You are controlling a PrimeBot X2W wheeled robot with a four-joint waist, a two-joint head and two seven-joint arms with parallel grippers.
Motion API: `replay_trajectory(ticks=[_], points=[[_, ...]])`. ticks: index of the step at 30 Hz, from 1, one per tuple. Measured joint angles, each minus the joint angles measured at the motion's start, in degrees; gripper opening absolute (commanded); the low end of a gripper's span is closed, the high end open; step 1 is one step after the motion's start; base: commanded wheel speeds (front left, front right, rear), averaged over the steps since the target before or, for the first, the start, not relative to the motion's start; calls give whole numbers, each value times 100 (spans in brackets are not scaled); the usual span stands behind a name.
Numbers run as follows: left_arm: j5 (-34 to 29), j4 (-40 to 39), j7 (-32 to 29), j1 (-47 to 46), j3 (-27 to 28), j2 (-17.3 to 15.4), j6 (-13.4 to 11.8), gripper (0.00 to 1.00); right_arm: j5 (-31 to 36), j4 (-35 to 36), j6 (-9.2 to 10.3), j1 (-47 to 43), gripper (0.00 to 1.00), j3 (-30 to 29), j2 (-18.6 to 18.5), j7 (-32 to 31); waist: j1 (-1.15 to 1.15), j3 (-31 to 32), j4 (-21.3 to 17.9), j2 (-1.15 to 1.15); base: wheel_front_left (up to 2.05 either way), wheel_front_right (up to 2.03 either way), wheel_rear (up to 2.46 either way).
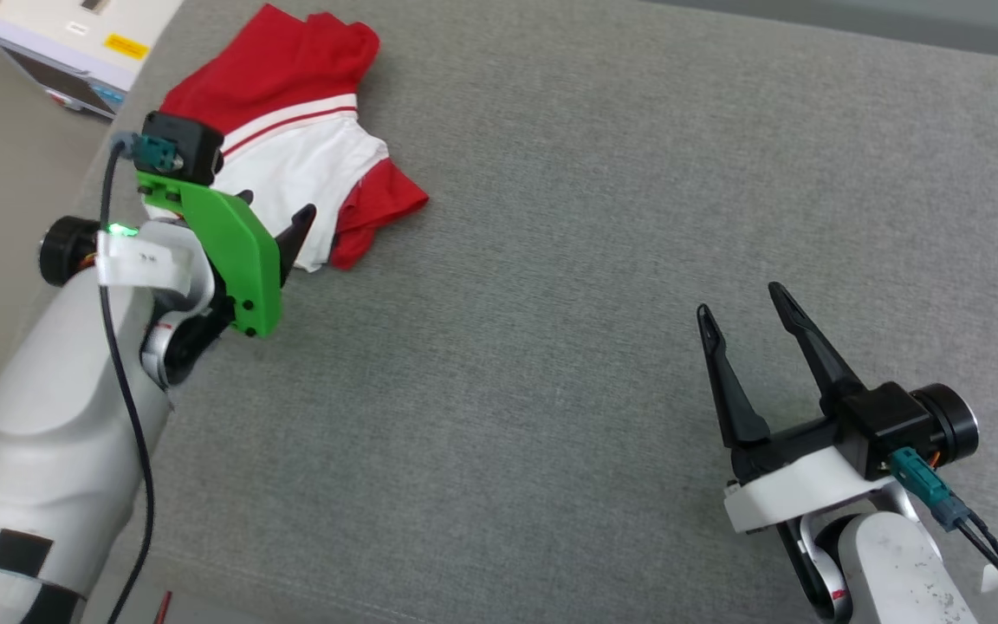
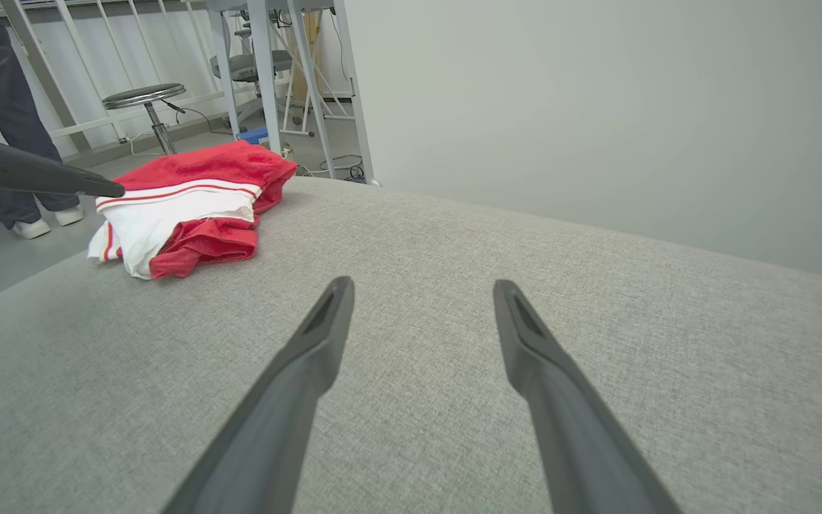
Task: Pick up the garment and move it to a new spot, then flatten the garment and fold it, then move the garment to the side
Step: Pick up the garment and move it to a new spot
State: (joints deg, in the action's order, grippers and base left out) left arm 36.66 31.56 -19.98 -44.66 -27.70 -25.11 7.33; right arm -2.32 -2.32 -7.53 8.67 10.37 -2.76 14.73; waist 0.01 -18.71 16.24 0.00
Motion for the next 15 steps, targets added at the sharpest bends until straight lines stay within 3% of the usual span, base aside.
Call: replay_trajectory(ticks=[6, 15], points=[[911, 242, -811, -414, -332, -433, 0, 100, 0, 11, 0, 120, 100, 122, 1, 0, 0, -376, -391, 0, 0, 0, 0], [1377, 651, -915, -574, -656, -648, 0, 100, 0, 1, 0, 209, 100, 133, 1, 0, 0, -784, -791, 0, 0, 0, 0]])
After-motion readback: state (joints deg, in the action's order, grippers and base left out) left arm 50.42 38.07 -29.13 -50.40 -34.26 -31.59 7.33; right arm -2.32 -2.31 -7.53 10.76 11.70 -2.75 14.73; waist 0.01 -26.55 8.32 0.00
